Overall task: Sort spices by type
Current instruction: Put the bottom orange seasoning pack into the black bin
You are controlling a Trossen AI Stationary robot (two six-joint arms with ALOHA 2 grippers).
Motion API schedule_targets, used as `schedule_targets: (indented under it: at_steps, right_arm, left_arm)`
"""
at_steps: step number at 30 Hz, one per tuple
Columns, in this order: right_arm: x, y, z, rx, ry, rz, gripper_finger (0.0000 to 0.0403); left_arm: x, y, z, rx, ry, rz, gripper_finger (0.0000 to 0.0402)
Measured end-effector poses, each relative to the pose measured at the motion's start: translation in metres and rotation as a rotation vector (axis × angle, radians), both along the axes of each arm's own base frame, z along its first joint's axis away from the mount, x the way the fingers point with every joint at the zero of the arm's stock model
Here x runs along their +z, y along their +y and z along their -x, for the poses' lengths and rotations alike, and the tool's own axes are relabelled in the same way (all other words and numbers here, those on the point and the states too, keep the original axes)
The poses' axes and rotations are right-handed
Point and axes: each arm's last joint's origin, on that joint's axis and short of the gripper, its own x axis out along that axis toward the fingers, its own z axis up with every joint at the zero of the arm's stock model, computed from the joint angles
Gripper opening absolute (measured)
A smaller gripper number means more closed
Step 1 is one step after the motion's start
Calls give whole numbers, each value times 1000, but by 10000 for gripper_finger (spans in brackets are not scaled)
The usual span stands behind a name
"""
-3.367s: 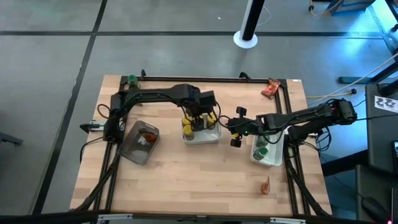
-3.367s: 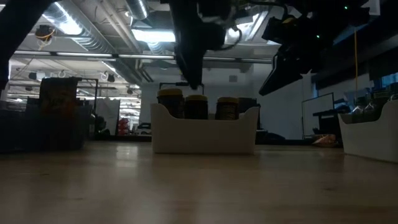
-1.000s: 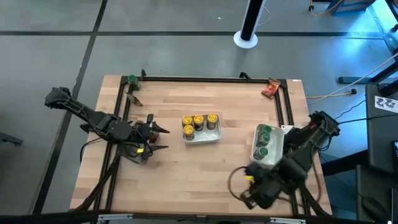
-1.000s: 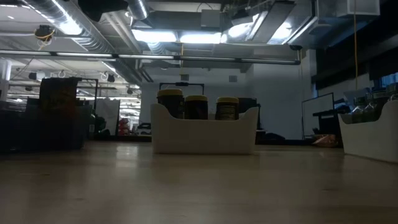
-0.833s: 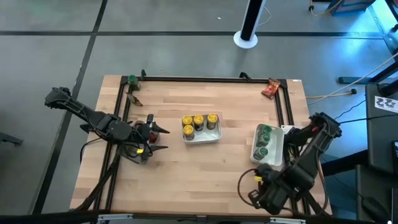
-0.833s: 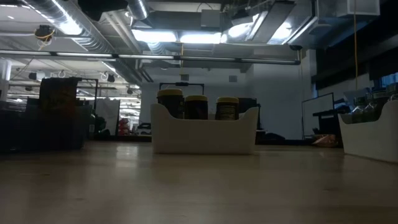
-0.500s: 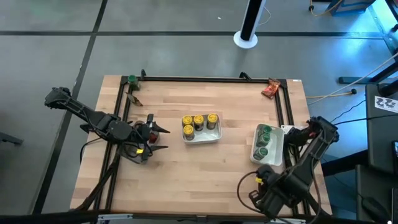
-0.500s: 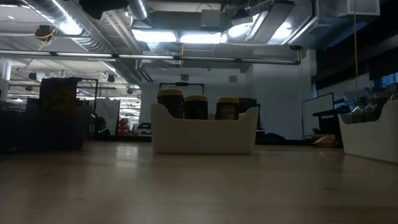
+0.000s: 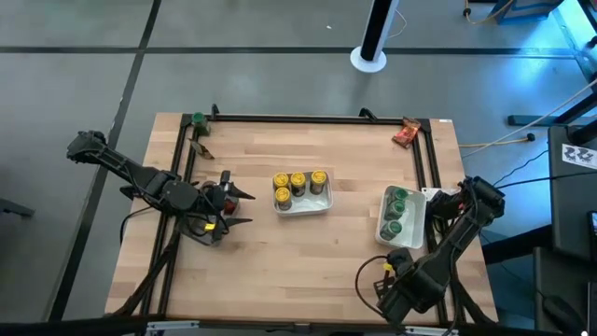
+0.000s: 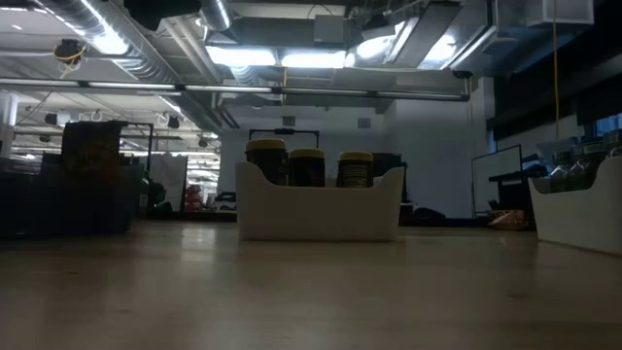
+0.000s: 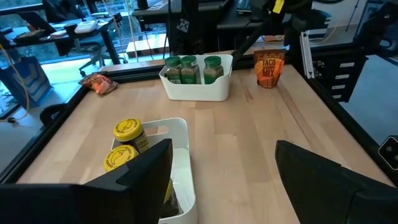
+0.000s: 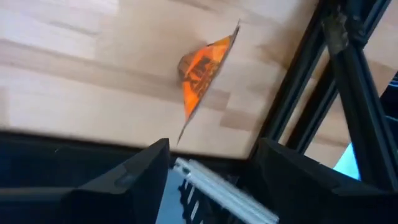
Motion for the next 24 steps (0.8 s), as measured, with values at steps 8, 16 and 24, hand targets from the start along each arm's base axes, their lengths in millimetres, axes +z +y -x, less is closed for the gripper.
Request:
schedule_targets:
  at_steps: [8, 16, 24]
  right_arm:
    - [-18, -4, -2, -14, -10, 36, 233]
    - [-54, -3, -1, -23, -34, 7, 200]
    - [-80, -9, 5, 32, 11, -8, 135]
  left_arm:
    - [0, 0, 0, 0, 0, 0, 267]
    - [0, 0, 0, 0, 0, 0, 267]
    - [0, 0, 0, 0, -1, 0, 267]
